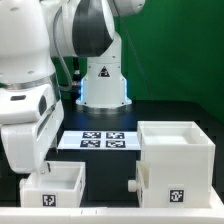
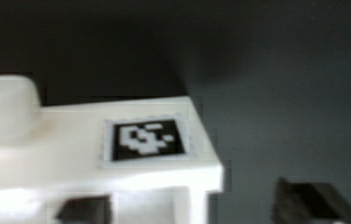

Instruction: Assemble drawer

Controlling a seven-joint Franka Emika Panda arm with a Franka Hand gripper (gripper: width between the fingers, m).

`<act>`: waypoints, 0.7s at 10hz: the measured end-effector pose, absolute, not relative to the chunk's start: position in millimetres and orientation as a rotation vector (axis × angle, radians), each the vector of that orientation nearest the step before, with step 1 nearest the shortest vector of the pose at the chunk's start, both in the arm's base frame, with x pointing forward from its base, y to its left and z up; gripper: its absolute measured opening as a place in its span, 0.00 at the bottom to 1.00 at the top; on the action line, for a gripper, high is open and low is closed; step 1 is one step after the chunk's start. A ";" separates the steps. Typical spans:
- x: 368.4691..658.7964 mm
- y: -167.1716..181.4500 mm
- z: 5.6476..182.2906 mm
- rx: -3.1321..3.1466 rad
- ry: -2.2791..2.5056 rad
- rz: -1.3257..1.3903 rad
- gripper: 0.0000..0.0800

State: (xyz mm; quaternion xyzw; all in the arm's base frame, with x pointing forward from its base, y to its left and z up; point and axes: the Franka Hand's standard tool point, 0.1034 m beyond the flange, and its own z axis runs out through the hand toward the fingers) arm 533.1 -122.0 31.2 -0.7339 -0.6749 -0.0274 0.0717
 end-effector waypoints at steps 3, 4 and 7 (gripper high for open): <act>524.7 -125.9 26.3 -2.258 -1.961 -0.139 0.79; 525.8 -120.4 28.8 -2.270 -1.936 -0.114 0.81; 525.2 -121.2 26.6 -2.254 -1.953 -0.116 0.81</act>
Offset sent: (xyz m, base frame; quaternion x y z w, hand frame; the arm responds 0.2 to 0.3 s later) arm -0.0016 0.0057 0.0112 0.0703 -0.0632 0.0558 0.9940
